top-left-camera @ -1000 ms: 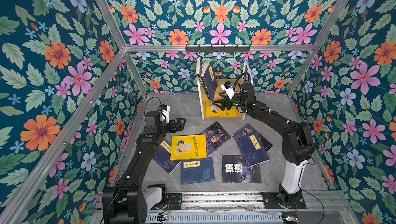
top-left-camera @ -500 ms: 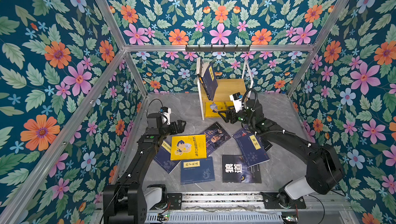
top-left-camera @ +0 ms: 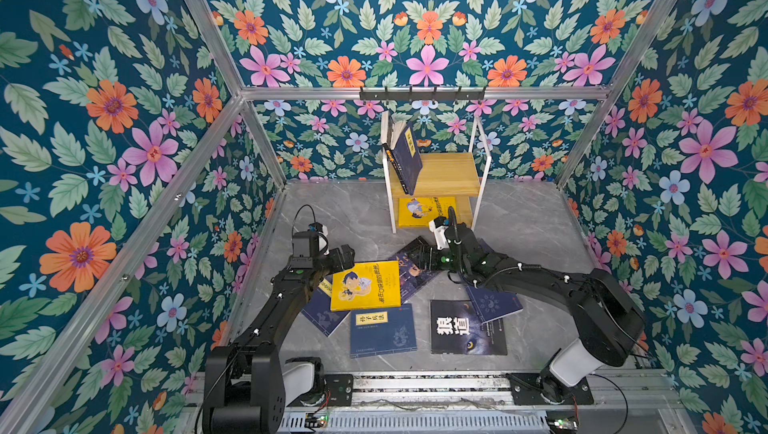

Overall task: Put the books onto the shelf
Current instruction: 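Open the right gripper and withdraw it from the shelf toward the books, then reach both grippers to the yellow cartoon-cover book and grip its edge with the right gripper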

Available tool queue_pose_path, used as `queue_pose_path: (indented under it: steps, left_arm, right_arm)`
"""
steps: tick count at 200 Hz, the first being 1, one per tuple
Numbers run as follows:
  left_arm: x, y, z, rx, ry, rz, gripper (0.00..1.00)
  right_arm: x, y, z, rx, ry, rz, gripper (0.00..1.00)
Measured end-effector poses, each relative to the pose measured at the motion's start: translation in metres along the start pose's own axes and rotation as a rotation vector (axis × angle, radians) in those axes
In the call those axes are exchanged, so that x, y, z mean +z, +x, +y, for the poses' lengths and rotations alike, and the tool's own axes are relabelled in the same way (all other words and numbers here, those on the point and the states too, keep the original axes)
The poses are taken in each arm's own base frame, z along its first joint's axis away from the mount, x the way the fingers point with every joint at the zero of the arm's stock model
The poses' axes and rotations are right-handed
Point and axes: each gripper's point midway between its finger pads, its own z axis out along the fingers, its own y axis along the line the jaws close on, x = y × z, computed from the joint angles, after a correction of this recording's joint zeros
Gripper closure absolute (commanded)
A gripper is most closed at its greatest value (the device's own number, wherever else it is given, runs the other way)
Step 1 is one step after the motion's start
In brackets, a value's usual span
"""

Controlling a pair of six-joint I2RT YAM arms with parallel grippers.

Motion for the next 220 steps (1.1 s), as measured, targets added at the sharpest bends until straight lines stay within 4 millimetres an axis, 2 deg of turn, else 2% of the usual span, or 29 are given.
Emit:
queue_pose_path:
  steps: [22,48,62,109,146,194,220]
  left_arm:
    - [0.004,0.007,0.008,-0.034,-0.036,0.019,0.02]
    - [0.009,0.025,0.018,-0.064,-0.070,0.062,0.03]
    - [0.011,0.027,0.023,-0.067,-0.095,0.067,0.03]
    - [0.016,0.044,0.024,-0.106,-0.085,0.109,0.05]
    - [0.020,0.058,0.021,-0.130,-0.061,0.145,0.06]
    - [0.025,0.067,0.019,-0.156,-0.040,0.165,0.07]
    - [0.026,0.066,0.017,-0.172,-0.032,0.162,0.07]
  right_arm:
    - [0.013,0.015,0.003,0.056,-0.018,0.044,0.25]
    - [0.027,0.037,-0.007,0.129,-0.018,0.107,0.32]
    - [0.034,0.046,-0.009,0.165,-0.026,0.141,0.34]
    - [0.051,0.069,-0.005,0.233,-0.074,0.207,0.43]
    - [0.059,0.079,-0.004,0.271,-0.098,0.239,0.43]
    - [0.063,0.085,-0.004,0.291,-0.130,0.251,0.44]
    - [0.069,0.086,0.000,0.300,-0.168,0.254,0.50]
